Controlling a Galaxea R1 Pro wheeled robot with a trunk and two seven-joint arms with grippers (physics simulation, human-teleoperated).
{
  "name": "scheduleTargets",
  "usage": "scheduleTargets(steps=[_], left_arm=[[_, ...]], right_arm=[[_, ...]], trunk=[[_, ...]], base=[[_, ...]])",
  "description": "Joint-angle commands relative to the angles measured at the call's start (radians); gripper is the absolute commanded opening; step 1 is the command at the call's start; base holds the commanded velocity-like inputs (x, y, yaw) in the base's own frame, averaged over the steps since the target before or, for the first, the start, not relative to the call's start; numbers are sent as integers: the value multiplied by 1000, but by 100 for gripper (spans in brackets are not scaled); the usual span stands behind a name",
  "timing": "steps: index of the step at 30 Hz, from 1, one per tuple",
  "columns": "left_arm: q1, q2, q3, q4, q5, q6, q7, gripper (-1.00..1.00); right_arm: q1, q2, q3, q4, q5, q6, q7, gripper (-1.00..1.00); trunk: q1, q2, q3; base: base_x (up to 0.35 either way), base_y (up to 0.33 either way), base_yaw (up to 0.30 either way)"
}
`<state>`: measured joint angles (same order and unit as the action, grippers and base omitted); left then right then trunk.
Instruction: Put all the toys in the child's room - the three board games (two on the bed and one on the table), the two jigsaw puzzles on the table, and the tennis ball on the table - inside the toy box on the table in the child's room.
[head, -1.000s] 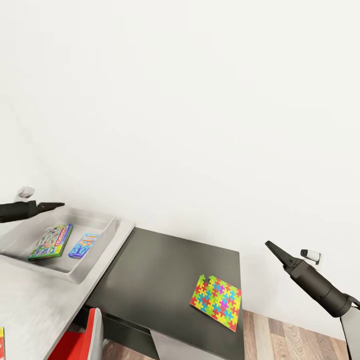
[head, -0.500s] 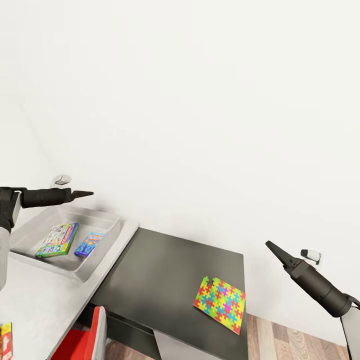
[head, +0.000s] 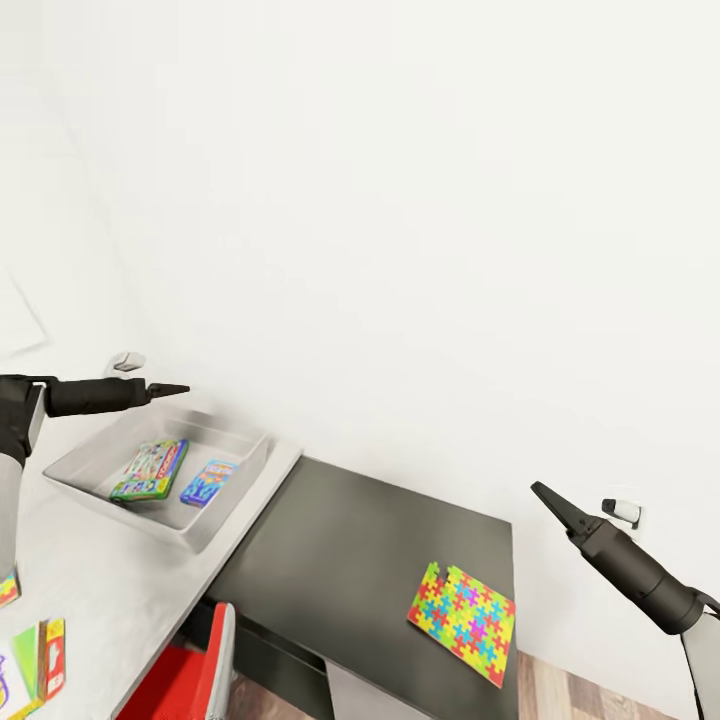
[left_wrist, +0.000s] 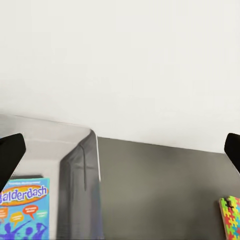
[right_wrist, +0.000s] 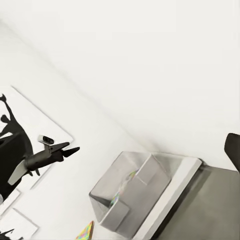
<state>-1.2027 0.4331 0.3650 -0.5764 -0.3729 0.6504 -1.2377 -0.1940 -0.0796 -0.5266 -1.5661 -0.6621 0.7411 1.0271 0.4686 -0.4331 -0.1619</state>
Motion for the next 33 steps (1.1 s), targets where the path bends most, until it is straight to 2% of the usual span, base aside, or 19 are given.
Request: scheduleTargets(steps=[1, 13, 33], left_arm=[[-2, -1, 6, -1, -11, 9, -9, 100], [-1, 2, 6, -8, -11, 9, -13, 100], [-1, 3, 6, -10, -9, 8, -16, 100]], right_arm=[[-1, 0, -1, 0, -4, 6, 1, 100], [-1, -1, -1, 0, -4, 6, 2, 100], [-1, -4, -2, 4, -3, 6, -34, 100]], trunk=[[1, -2, -1], [1, -2, 15], [1, -2, 17]], base=[[0, 0, 175], [0, 0, 94], [0, 0, 3]])
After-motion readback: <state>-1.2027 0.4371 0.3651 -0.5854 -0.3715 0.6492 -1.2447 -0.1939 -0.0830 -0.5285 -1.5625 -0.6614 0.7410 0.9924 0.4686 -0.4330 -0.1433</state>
